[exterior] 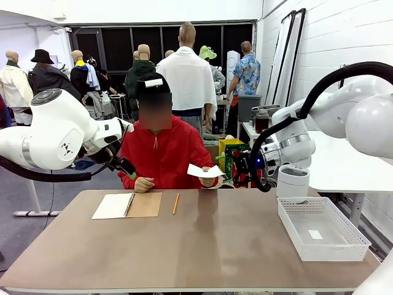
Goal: Sort the paper based on its condition.
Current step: If a person hands you a paper, place it in the Organizing basket , and if it's crumpled, put it in the Trash can.
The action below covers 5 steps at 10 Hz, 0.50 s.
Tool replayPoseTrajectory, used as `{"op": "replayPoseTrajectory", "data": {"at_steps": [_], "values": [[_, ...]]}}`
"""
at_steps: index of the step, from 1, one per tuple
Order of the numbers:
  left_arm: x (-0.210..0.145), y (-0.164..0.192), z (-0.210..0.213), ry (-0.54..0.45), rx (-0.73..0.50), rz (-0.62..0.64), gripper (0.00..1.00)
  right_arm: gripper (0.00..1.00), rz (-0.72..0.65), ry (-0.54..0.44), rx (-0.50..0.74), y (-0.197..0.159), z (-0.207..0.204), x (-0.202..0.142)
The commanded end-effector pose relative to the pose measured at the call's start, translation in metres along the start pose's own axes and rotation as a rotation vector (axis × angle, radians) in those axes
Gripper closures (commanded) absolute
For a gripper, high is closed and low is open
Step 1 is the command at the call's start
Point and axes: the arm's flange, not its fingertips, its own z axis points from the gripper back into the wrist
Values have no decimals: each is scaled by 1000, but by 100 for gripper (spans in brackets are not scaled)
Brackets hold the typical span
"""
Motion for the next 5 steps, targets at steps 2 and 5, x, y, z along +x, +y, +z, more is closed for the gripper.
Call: {"op": "replayPoseTrajectory", "data": {"at_steps": [2,5], "values": [[0,0,0,-5,1,1,0,33,-52,17,20,3,0,9],[0,0,0,-5,1,1,0,83,-68,15,18,5,0,11]]}}
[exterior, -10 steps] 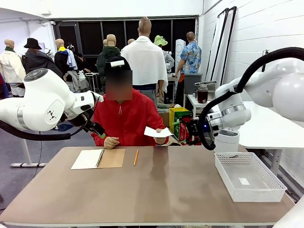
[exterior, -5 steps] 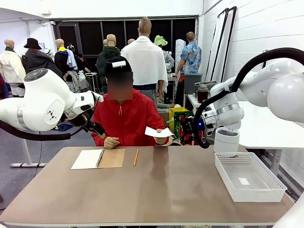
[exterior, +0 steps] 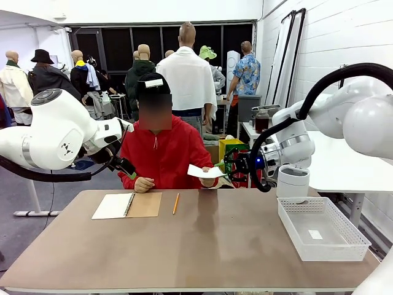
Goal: Sort the paper based on its condition.
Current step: If a person hands you a paper, place it in the Organizing basket , and if it's crumpled, put it in the Trash can.
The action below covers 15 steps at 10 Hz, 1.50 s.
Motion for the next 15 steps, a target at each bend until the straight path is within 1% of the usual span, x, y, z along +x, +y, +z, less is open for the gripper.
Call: {"op": "replayPoseTrajectory", "data": {"at_steps": [1,6,8,12,13,14,15], "values": [[0,0,0,-5,1,1,0,100,-18,6,8,5,-1,5],[0,0,0,-5,1,1,0,100,-42,6,2,1,-2,8],[0,0,0,-5,1,1,0,100,-11,24,12,9,6,4],[0,0,0,-5,1,1,0,100,63,3,52,24,55,-10],[0,0,0,-5,1,1,0,100,92,-14,32,26,71,-17],[0,0,0,-5,1,1,0,100,143,-24,-19,27,88,-25],[0,0,0,-5,1,1,0,100,189,-23,-99,27,105,-38]]}}
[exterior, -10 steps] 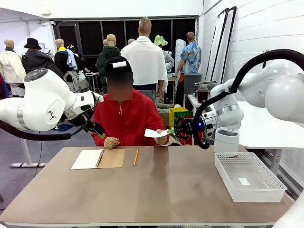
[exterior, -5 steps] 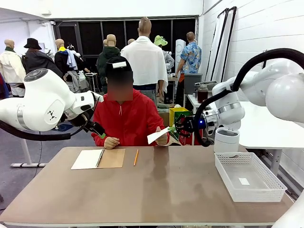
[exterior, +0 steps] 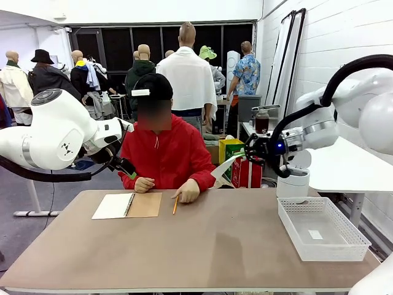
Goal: Sort the paper based on its condition.
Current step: If a person hands you a paper, place it in the Organizing basket , and if it's crumpled, put it in the Trash can.
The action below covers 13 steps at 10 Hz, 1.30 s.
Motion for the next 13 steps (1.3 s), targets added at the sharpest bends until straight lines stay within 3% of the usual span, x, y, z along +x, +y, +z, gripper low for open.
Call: {"op": "replayPoseTrajectory", "data": {"at_steps": [1,6,7,11,13], "values": [[0,0,0,-5,1,0,0,100,113,3,-193,-6,26,-33],[0,0,0,-5,1,0,0,100,168,-40,-678,-19,68,-83],[0,0,0,-5,1,0,0,100,158,14,-534,-11,67,-70],[0,0,0,-5,1,0,0,100,158,14,-534,-11,67,-70],[0,0,0,-5,1,0,0,100,180,-24,-613,-21,74,-77]]}}
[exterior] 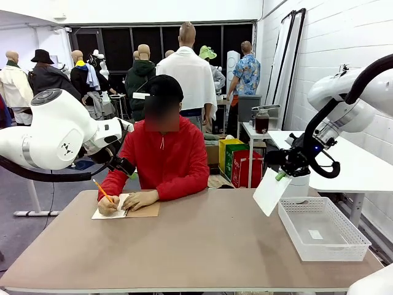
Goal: Sort the paper based on its condition.
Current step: If a person hands you a paper, place it in the Organizing basket , and if it's crumpled, put it in the Trash can.
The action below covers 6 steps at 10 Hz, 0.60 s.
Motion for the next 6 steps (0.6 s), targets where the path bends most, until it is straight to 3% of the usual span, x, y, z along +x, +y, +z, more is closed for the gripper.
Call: {"op": "replayPoseTrajectory", "data": {"at_steps": [1,6], "values": [[0,0,0,-5,1,1,0,100,29,-51,-86,-17,4,-13],[0,0,0,-5,1,1,0,100,37,-151,-221,-59,12,-44]]}}
